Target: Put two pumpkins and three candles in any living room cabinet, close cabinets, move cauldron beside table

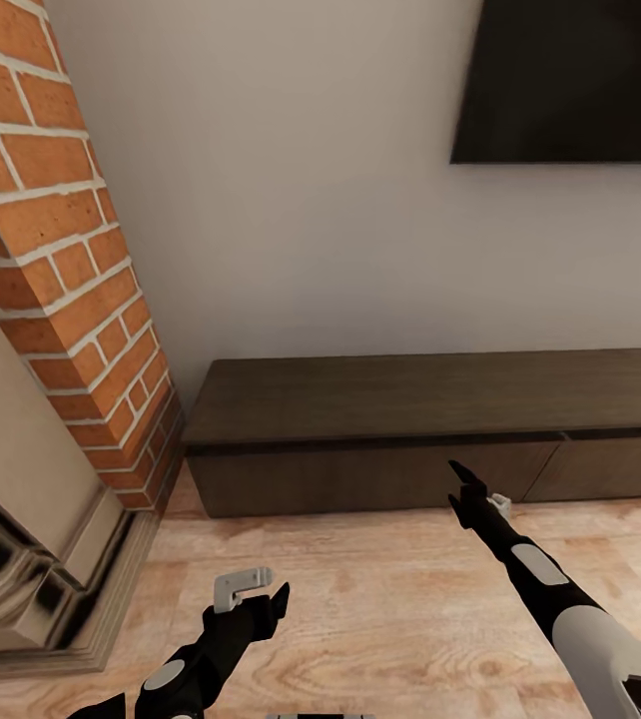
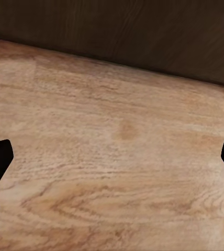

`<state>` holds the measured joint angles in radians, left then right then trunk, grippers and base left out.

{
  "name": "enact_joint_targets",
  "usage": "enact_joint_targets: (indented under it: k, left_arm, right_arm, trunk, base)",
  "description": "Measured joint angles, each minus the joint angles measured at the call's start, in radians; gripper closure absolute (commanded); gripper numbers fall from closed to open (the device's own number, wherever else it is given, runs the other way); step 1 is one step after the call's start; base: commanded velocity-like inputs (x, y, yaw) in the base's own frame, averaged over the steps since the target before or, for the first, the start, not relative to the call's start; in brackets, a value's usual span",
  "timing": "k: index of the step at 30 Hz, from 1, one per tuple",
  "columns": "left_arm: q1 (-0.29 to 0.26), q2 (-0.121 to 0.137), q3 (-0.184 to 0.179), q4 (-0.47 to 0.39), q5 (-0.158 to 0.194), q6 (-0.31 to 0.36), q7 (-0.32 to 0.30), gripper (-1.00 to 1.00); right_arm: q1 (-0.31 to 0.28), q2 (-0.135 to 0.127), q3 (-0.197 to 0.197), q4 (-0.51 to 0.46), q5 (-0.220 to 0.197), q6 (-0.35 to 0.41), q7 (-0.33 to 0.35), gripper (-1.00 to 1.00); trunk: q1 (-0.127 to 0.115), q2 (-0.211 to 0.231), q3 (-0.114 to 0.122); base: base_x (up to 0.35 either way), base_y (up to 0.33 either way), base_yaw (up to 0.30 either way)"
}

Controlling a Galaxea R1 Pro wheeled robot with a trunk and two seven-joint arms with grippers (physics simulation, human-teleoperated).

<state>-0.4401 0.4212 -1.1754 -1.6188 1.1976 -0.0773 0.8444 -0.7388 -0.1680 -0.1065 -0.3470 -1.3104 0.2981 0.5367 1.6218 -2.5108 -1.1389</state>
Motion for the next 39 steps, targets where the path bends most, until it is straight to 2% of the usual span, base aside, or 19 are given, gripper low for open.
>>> enact_joint_targets:
  k: [4,5,7,8,11,15,21,39]
  left_arm:
    - [0.0,0.005,0.001,0.0,0.0,-0.001,-0.035,-1.0]
    - [0.0,0.015,0.0,0.0,-0.001,-0.005,-0.079,-1.0]
    - [0.0,0.051,-0.001,0.0,-0.003,-0.034,-0.229,-1.0]
    - [0.001,0.061,-0.001,0.0,-0.002,-0.044,-0.265,-1.0]
    - [0.001,0.13,-0.001,0.0,0.0,-0.093,-0.446,-1.0]
    - [0.001,0.159,0.0,0.0,0.001,-0.104,-0.527,-1.0]
    - [0.001,0.17,0.001,0.0,0.002,-0.108,-0.557,-1.0]
    - [0.001,0.169,0.004,0.0,0.024,-0.107,-0.557,-1.0]
  right_arm:
    - [0.0,-0.002,0.0,0.002,0.001,0.0,0.001,-1.0]
    - [0.0,-0.002,0.0,0.003,0.002,0.0,0.002,-1.0]
    - [0.0,-0.002,0.0,0.004,0.003,-0.001,0.002,-1.0]
    - [0.0,-0.002,0.0,0.004,0.003,-0.001,0.002,-1.0]
    - [0.0,-0.004,0.0,0.005,0.004,-0.001,0.002,-1.0]
    - [0.0,-0.005,0.0,0.007,0.003,-0.001,0.002,-1.0]
    - [0.0,-0.008,0.001,0.035,0.002,-0.001,0.003,-1.0]
    - [0.0,-0.031,0.0,0.041,0.0,-0.001,-0.001,-1.0]
  trunk:
    - [0.0,0.0,0.0]
    - [0.0,0.0,0.0]
    - [0.0,0.0,0.0]
    - [0.0,0.0,0.0]
    - [0.0,0.0,0.0]
    - [0.0,0.0,0.0]
    - [0.0,0.0,0.0]
    - [0.0,0.0,0.0]
  base:
    - [0.015,0.0,0.0]
    - [0.004,0.0,0.0]
    - [0.002,0.0,0.0]
    - [0.001,0.0,0.0]
    - [0.0,0.0,0.0]
    - [0.0,0.0,0.0]
    - [0.094,0.0,0.0]
    - [0.047,0.0,0.0]
